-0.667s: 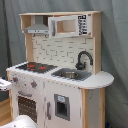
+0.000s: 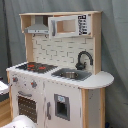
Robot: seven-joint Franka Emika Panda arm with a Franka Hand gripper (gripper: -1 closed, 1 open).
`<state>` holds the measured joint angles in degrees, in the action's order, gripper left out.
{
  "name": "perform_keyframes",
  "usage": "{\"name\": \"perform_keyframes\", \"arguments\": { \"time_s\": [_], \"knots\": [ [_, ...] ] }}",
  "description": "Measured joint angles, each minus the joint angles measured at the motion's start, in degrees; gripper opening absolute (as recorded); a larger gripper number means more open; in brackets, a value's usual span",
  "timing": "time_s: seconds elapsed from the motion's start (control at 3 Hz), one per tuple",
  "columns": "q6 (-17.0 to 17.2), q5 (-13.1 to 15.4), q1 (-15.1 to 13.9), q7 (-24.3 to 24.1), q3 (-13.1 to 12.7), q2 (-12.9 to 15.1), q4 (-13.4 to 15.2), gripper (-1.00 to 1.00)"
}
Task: Play with the kitchen
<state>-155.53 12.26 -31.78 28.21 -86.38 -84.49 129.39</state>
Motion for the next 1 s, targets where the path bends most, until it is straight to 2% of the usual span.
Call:
{"name": "perform_keyframes", "arguments": {
  "time_s": [0.33,1.0],
  "knots": [
    [2.1,0.0,2.1,-5.8,0.1,-0.3,1.6,1.00],
    [4.1,0.1,5.9,-19.6,-2.6,-0.4,4.9,1.00]
  ]
}}
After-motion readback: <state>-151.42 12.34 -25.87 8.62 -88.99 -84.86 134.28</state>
